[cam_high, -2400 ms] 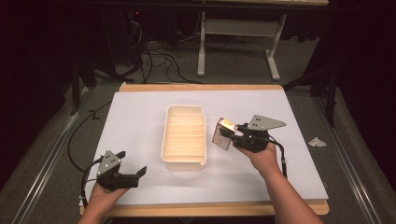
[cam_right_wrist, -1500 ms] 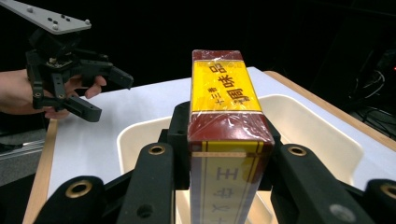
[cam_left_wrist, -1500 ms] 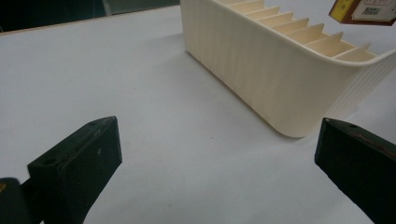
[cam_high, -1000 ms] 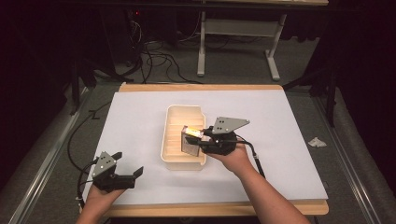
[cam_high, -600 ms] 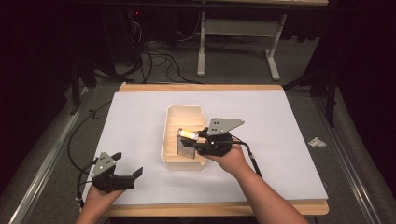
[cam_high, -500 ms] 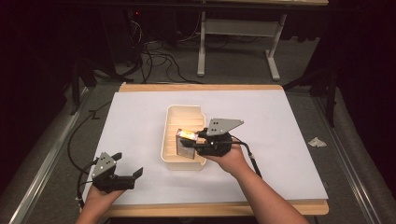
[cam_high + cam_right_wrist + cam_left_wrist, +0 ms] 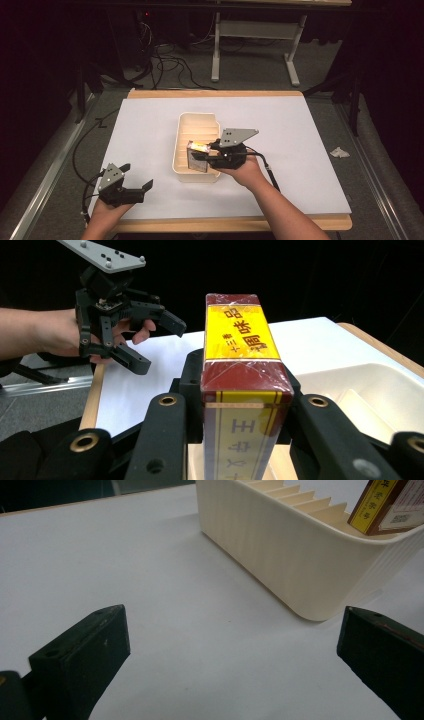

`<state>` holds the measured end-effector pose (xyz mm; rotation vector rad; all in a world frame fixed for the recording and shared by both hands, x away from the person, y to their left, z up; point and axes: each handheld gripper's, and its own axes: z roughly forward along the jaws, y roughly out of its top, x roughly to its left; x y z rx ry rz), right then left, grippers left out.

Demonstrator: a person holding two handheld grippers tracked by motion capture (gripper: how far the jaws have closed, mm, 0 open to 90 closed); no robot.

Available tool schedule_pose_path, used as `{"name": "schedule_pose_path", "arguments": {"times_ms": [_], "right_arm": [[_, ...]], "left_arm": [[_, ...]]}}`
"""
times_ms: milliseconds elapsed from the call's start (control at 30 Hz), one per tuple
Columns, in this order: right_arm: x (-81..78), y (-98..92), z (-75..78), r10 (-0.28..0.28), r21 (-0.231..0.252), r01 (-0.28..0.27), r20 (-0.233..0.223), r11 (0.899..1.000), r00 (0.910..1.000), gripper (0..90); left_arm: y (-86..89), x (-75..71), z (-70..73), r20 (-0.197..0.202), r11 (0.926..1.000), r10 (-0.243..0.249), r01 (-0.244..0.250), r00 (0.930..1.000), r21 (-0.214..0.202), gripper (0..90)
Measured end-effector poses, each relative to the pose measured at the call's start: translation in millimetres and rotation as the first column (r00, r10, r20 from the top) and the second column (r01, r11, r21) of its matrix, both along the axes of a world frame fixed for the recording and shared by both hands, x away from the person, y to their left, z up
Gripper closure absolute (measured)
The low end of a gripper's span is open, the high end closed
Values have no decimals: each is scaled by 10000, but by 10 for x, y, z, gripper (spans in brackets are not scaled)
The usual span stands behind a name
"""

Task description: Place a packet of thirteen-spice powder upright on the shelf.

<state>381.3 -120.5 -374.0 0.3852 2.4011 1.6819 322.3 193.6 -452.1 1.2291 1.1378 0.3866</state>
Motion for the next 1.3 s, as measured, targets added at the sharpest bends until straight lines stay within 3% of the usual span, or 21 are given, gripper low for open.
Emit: {"name": "schedule_pose_path", "arguments": {"times_ms": [800,1300], "right_arm": [[-16,18,-93,133,-283,-135,-64,9995,9999,693],[58,42,-169,599,-484,-606,-165,9970,9981,689]], "left_arm": [[-13,-6,0,-20,10000,-35,35,10000,36,9],[-5,9,-15,-104,10000,-32,32,9999,3,9]]}}
